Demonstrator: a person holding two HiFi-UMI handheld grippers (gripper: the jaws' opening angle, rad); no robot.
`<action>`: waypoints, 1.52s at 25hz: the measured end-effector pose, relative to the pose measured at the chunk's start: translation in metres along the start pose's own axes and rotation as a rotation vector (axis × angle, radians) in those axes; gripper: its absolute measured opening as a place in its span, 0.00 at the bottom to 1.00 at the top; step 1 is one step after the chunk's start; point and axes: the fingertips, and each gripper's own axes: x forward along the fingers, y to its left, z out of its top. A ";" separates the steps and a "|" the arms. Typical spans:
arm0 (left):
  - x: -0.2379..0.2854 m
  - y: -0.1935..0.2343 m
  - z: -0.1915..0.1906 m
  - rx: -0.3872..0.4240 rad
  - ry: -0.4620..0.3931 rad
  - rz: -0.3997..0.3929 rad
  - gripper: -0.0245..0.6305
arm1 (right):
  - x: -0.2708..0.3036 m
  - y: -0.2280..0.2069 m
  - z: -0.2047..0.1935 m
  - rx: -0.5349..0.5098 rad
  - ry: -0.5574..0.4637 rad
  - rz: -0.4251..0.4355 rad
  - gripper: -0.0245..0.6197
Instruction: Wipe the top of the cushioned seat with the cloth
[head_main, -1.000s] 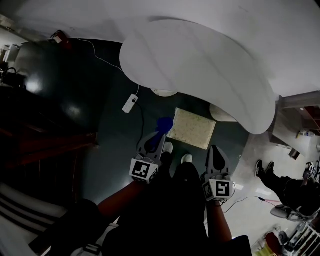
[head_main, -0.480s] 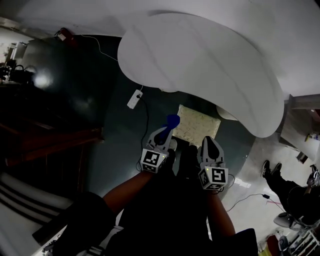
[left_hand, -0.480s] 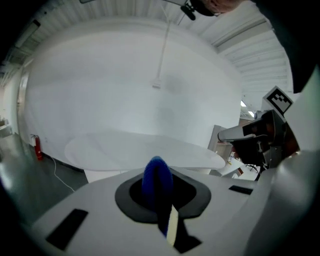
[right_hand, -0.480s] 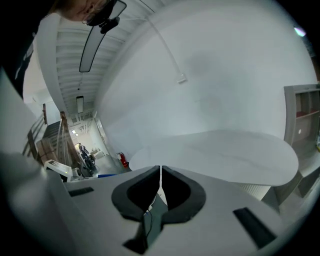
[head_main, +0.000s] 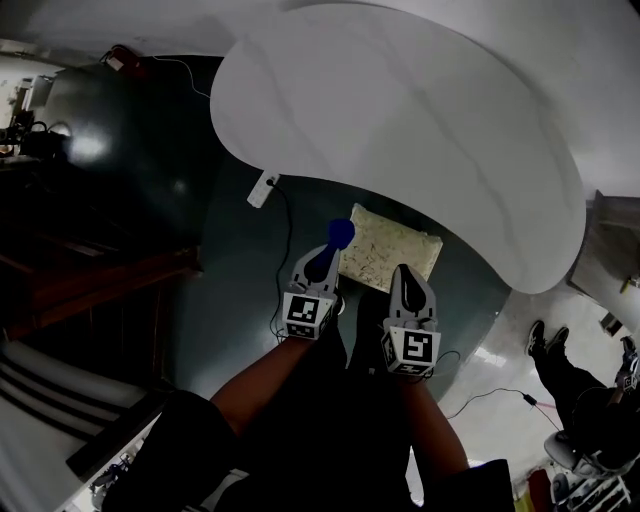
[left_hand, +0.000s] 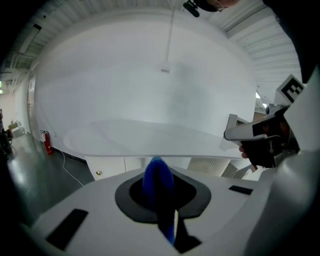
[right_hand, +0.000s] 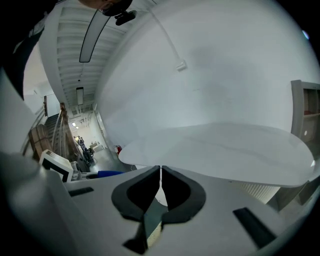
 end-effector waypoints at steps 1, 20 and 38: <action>0.008 0.005 -0.008 0.003 0.008 0.006 0.10 | 0.006 -0.003 -0.005 0.004 0.005 -0.003 0.10; 0.148 0.092 -0.176 0.055 0.126 0.074 0.10 | 0.113 -0.060 -0.130 -0.070 0.075 -0.033 0.10; 0.223 0.061 -0.255 0.033 0.210 -0.012 0.10 | 0.141 -0.134 -0.167 -0.037 0.038 -0.130 0.10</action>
